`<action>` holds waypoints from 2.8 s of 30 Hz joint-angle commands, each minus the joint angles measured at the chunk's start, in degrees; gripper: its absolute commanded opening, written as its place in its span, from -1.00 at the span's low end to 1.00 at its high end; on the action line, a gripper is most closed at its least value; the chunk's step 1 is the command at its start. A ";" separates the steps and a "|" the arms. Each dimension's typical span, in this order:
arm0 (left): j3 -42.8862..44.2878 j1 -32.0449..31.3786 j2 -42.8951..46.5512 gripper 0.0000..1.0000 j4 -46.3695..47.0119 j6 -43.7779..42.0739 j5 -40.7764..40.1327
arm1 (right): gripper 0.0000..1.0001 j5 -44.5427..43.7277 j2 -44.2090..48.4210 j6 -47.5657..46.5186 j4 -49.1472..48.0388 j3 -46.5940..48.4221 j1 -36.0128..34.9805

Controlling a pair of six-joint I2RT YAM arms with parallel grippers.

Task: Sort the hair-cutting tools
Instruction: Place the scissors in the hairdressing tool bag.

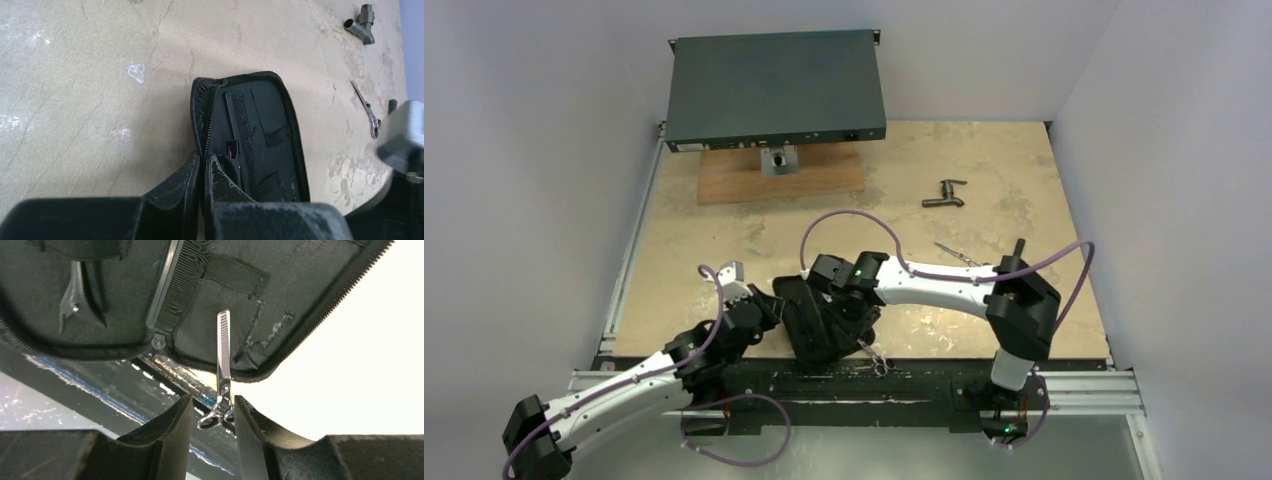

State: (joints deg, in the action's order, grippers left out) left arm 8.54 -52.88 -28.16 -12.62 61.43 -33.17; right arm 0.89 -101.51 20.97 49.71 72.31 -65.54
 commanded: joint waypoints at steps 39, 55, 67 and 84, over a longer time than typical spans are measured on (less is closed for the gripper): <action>6.22 -0.39 -3.70 -1.00 -4.58 1.48 -4.92 | -0.20 -11.86 19.21 10.91 -32.75 -32.00 -5.74; 6.98 -0.55 -4.51 -1.00 -4.68 1.46 -5.20 | -1.00 -16.24 18.86 11.37 -19.90 -23.29 -5.98; 7.84 -2.37 -8.11 -1.00 -0.79 1.09 -7.59 | -1.00 -13.41 8.09 2.40 1.95 -2.27 -6.44; 7.45 -3.87 -4.45 -1.00 -0.34 0.09 -8.67 | -1.00 -5.84 -1.21 -1.45 3.37 0.75 -6.44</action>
State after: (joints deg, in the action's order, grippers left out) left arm 14.04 -56.12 -33.80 -15.46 62.37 -39.53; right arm -6.98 -101.67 21.19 51.99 69.63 -71.68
